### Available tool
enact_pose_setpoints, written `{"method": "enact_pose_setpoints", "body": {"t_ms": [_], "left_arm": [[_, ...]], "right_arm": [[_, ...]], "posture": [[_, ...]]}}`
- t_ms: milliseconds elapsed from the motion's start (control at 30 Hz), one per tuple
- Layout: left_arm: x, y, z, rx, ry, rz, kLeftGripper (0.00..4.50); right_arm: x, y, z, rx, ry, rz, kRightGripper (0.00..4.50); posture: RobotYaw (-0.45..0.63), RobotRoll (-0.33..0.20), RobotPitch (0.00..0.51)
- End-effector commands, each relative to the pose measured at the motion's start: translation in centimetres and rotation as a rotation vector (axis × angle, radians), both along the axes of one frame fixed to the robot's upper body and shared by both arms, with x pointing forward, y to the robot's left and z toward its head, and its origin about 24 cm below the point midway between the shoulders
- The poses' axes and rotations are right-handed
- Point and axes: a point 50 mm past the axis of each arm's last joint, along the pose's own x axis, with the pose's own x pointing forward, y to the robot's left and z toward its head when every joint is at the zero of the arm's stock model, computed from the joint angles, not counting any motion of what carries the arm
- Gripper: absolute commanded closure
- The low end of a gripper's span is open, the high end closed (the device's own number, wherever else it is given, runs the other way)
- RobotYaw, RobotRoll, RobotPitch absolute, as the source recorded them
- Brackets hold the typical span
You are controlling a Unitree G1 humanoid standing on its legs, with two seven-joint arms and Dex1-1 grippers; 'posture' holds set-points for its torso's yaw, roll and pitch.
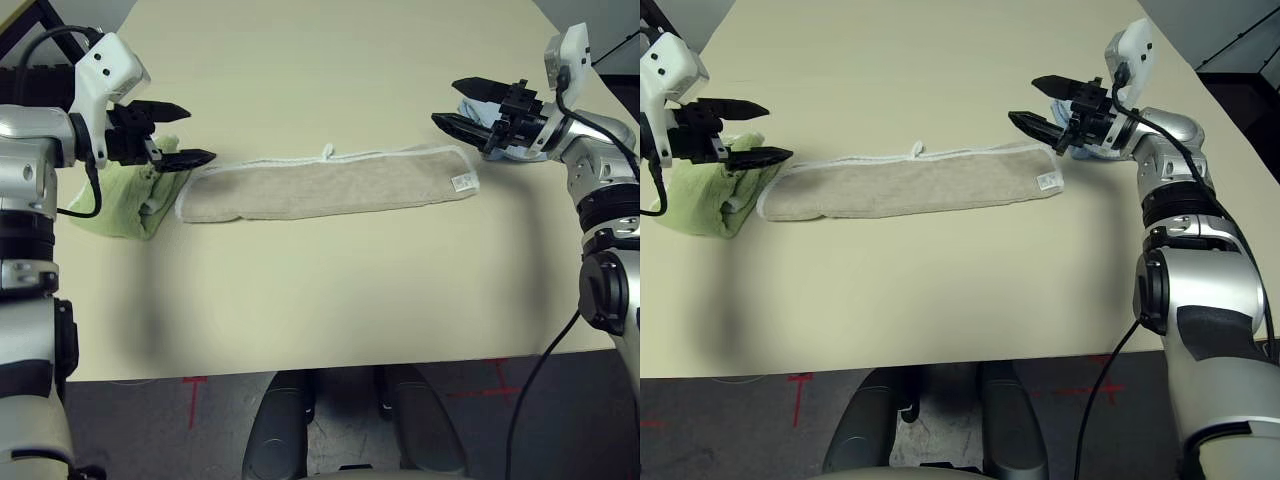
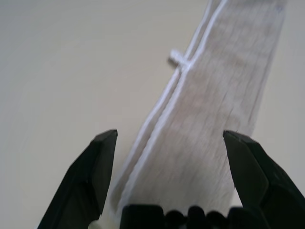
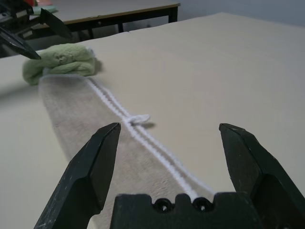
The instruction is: Fold the towel and set it aside.
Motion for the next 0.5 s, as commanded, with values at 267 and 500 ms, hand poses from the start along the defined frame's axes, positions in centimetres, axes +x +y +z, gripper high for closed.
{"method": "enact_pose_setpoints", "body": {"t_ms": [267, 500], "left_arm": [[-3.6, -1.9, -5.0, -0.096, -0.002, -0.104, 0.00], [-3.8, -0.6, -7.8, -0.011, -0.037, -0.057, 0.00]], "right_arm": [[-0.9, -0.2, -3.1, -0.015, 0.070, 0.016, 0.03], [-1.3, -0.8, -4.0, -0.017, 0.103, 0.003, 0.03]], "posture": [[0.04, 0.000, 0.192], [0.03, 0.000, 0.194]]}}
